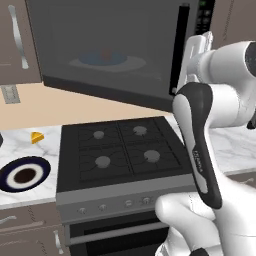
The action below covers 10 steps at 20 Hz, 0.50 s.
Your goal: Pick the bell pepper from the counter and place it in the microwave. Then turn on the microwave.
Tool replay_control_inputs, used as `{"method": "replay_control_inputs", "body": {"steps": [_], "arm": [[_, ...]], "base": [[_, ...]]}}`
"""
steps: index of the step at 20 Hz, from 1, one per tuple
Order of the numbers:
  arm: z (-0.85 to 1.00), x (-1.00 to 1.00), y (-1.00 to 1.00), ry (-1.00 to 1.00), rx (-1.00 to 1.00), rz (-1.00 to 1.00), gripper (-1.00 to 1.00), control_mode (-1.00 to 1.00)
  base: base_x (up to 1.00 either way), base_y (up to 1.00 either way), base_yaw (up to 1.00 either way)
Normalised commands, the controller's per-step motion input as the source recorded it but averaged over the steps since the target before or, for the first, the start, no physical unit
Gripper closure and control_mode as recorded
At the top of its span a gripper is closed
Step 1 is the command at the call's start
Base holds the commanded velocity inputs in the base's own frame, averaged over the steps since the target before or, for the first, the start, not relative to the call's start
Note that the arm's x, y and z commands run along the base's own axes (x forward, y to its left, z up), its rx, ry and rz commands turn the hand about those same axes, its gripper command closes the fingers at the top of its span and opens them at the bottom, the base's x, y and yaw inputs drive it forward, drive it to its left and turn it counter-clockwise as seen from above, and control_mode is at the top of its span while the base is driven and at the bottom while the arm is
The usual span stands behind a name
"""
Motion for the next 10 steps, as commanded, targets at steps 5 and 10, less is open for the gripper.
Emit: {"method": "replay_control_inputs", "body": {"steps": [5, 10], "arm": [[0.0, 0.5, -0.21, 0.03, 0.0, -0.02, -1.0, -1.0], [0.0, 0.54, -0.17, 0.06, 0.0, -0.02, -1.0, -1.0]], "base": [[0.0, 0.0, 0.0], [0.0, 0.0, 0.0]]}}
